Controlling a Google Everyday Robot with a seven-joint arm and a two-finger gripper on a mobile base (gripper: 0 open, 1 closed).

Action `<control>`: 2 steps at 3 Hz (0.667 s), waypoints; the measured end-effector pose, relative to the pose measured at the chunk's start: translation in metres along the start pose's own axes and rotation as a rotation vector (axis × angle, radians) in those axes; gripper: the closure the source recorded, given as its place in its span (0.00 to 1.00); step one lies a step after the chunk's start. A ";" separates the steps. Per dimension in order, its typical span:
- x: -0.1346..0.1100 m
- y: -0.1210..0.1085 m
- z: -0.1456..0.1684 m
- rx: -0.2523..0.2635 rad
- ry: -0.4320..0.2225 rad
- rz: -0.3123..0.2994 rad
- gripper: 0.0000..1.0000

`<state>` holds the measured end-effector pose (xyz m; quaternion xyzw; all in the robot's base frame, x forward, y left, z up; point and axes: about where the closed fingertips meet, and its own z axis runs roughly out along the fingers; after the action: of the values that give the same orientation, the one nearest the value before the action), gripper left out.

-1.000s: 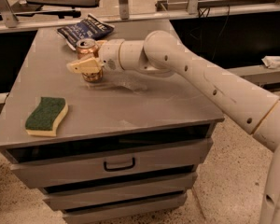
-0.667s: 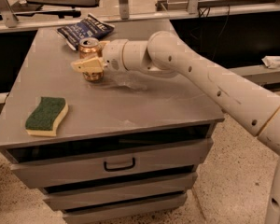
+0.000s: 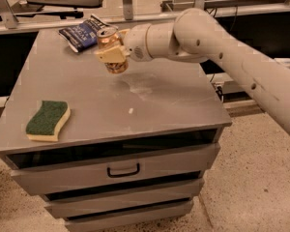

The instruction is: Knock orange can over

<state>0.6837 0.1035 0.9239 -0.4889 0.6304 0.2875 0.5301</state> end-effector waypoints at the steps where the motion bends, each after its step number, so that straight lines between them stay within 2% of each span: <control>1: 0.006 -0.006 -0.022 -0.037 0.099 -0.036 1.00; 2: 0.019 -0.001 -0.021 -0.137 0.224 -0.094 1.00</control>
Offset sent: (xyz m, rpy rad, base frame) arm -0.0195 -0.0286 -0.0317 -0.4435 0.0846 0.2709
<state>0.6774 0.0788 0.9116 -0.5819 0.6410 0.2483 0.4345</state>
